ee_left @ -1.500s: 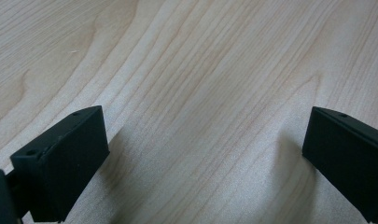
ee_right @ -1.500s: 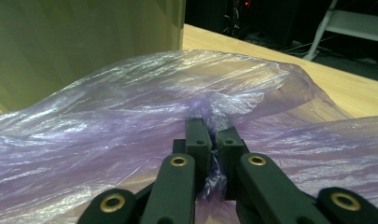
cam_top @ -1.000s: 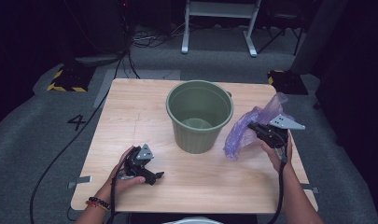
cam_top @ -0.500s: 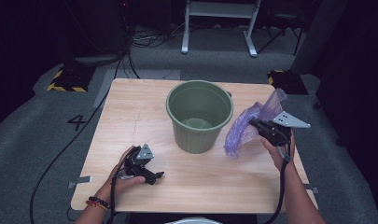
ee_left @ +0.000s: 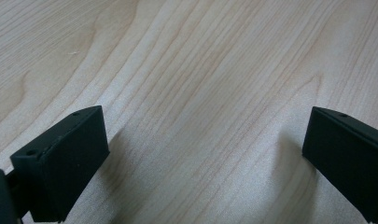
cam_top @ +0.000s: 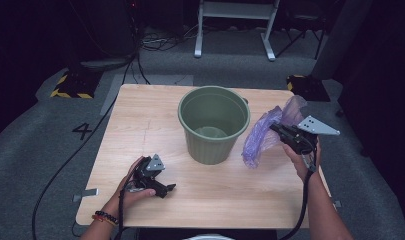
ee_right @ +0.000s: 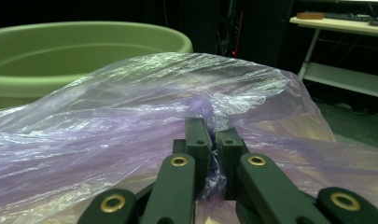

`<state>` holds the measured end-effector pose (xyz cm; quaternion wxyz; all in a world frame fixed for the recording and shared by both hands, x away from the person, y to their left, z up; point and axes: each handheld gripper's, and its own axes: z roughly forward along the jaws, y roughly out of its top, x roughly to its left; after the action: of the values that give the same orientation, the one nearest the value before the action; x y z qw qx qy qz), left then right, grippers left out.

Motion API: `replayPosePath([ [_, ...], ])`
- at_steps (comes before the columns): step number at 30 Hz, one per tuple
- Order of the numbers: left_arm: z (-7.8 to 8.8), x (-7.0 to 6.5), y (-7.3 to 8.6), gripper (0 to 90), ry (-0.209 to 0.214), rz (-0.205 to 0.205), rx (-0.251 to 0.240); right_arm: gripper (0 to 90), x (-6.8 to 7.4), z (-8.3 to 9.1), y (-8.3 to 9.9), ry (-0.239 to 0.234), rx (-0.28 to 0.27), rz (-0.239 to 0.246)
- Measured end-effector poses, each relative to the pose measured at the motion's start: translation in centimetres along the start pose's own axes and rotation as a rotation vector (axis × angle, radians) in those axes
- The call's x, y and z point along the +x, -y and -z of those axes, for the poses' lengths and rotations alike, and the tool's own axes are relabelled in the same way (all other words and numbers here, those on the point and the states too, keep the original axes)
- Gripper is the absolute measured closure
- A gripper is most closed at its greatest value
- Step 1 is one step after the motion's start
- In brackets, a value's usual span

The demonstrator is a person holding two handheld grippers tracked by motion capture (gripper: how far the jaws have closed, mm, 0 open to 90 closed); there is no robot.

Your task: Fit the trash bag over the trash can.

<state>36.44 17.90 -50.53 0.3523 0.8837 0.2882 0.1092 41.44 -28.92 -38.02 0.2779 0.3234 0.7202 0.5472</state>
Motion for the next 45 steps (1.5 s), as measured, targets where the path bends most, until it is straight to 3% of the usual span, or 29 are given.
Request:
replayPosePath([
  [12, 0.0, 0.0, 0.0, 0.0, 0.0, 0.0, 0.0, 87.8, 0.7, 0.9, -2.1, -0.026, -0.046, 0.013],
  [22, 0.0, 0.0, 0.0, 0.0, 0.004, -0.003, 0.001, 87.7, 1.1, 0.5, -3.4, -0.013, -0.061, 0.027],
  [41, 0.3, 0.6, 0.0, 0.5, 0.008, -0.007, 0.023, 87.7, 1.6, -2.2, -6.1, 0.025, -0.07, 0.038],
  [45, 0.7, 0.9, 0.1, 7.6, 0.007, -0.001, 0.008, 87.7, 1.7, -2.9, -6.4, 0.036, -0.073, 0.039],
])
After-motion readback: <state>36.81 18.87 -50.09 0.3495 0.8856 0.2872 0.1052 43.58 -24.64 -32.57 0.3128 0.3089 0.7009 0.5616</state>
